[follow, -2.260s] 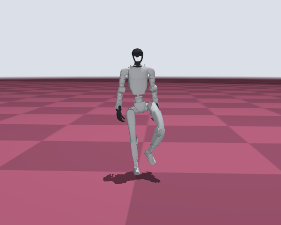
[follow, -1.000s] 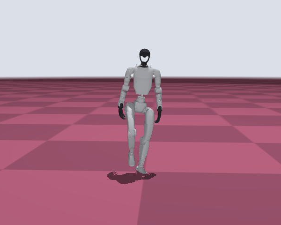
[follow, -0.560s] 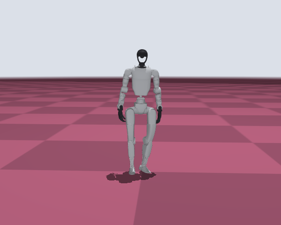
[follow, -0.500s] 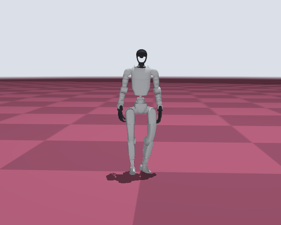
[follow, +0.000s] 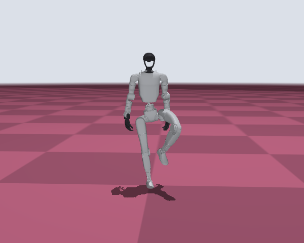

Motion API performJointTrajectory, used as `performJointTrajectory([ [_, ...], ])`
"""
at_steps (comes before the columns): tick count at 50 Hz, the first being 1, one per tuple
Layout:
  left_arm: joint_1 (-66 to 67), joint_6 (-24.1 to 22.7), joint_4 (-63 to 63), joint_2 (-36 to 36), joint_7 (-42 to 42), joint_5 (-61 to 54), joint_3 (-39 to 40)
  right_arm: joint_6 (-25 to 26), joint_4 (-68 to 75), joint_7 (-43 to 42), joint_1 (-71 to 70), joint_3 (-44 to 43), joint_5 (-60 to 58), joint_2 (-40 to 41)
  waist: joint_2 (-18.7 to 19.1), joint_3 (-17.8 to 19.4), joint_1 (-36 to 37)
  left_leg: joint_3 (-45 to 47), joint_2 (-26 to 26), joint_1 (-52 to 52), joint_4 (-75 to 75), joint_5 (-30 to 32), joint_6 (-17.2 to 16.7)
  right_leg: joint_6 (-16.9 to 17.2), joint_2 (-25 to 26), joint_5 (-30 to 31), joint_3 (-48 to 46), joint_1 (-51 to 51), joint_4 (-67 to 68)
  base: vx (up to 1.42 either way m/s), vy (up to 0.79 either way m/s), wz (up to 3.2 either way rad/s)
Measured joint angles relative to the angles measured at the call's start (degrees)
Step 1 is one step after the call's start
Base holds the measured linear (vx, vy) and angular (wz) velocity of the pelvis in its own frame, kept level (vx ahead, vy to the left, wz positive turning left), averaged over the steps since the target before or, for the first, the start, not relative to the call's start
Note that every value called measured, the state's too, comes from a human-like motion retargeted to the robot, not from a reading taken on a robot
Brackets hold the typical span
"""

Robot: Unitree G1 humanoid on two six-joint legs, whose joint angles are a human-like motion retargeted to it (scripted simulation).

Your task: In place motions

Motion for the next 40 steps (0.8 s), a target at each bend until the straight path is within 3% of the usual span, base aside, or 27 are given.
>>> performJointTrajectory([
  [3, 0.12, 0.0, -0.58, -0.01, -0.1, -0.38, -0.09, 0.11, 0.42, -0.18, 0.19, 0.18, -0.37, -0.04, -0.23, -0.36, 0.0, -0.61, -0.6, -2.61, 0.15, -1.09, 0.73, -1.29, 0.52, -0.36, 1.35, -0.56, 0.95, 0.0, 0.0, 0.0],
  [7, -0.57, 0.1, -2.06, 0.67, -0.19, -0.43, -0.29, 0.23, 0.46, 0.0, -0.18, 0.46, -0.19, 0.14, 0.02, 0.31, 0.2, -0.99, -0.88, 1.6, -3.48, -1.66, 1.54, -1.88, 0.87, -0.45, 1.82, 0.35, 0.47, 0.0, 0.0, 0.0],
  [12, -1.0, 0.0, -3.65, 1.03, -0.07, -1.1, 0.15, -0.13, -0.63, 0.02, 0.01, 0.38, -0.54, 0.39, 1.39, -1.04, -1.63, -0.5, -4.19, 13.57, -14.67, -1.11, 0.93, -0.9, 0.44, -0.51, 0.32, 1.38, -1.41, 0.02, 0.01, 0.25],
  [18, -0.99, -0.17, -4.6, 1.44, 0.06, -1.5, 0.03, -0.29, -0.98, -0.06, 0.48, 0.54, -0.45, 0.45, 2.23, -1.97, -5.33, 0.27, -15.08, 35.51, -41.74, 2.47, -0.87, 0.97, -1.57, -1.36, -2.8, 3.08, -2.71, 0.01, 0.0, 0.43],
  [23, -1.02, -0.27, -4.52, 1.5, 0.58, -1.69, -0.16, -0.3, -0.9, -0.25, 1.17, 0.25, -0.24, 0.47, 3.24, -2.53, -7.25, -3.06, -22.65, 53.27, -70.54, 6.68, -3.3, 2.2, -1.95, -2.06, -4.33, 3.89, -3.14, 0.0, -0.01, 0.26],
  [25, -1.14, -0.29, -4.52, 1.55, 0.73, -1.76, -0.28, -0.27, -0.75, -0.2, 1.29, 0.29, 0.03, 0.41, 4.75, -2.29, -6.66, -4.24, -23.89, 60.92, -83.98, 6.99, -7.6, 2.3, -0.2, -2.08, -4.23, 4.11, -3.19, 0.0, -0.01, -0.1],
  [27, -1.0, -0.4, -4.54, 1.37, 0.91, -1.75, -0.3, -0.1, -0.51, -0.03, 1.26, 0.33, -0.27, 0.27, 6.6, -2.6, -6.92, -5.66, -23.85, 66.71, -93.26, -0.37, -10.58, 2.53, 1.49, -2.18, -5.0, 4.31, -3.38, 0.0, 0.0, 0.0],
  [31, -1.23, -0.33, -3.68, 1.08, 0.49, -1.62, 0.18, 0.35, -0.31, -0.31, 0.54, 0.59, -0.52, 0.42, 9.54, -3.05, -11.54, -9.4, -22.9, 71.3, -104.19, -1.32, -11.53, 3.56, 2.58, -2.61, -9.22, 4.8, -3.87, -0.04, -0.05, 0.58],
  [34, -2.8, -0.27, -3.25, 1.31, 0.84, -1.63, -0.42, -0.47, -0.91, 0.03, -0.2, 0.16, 1.4, 0.87, 9.29, -1.48, -13.25, -10.6, -23.6, 73.07, -107.92, 0.52, -11.69, 4.46, 1.54, -2.95, -11.4, 5.42, -3.78, -0.15, -0.05, 0.54],
  [40, -3.01, -0.38, -4.47, 1.29, 0.59, -0.6, -1.55, 0.08, -0.66, 0.16, 0.41, 1.15, -0.72, 0.6, 8.85, -2.46, -11.65, -10.76, -24.49, 72.77, -108.04, -0.03, -10.58, 5.7, 0.38, -3.04, -12.87, 5.3, -3.91, 0.02, -0.03, -0.05],
])
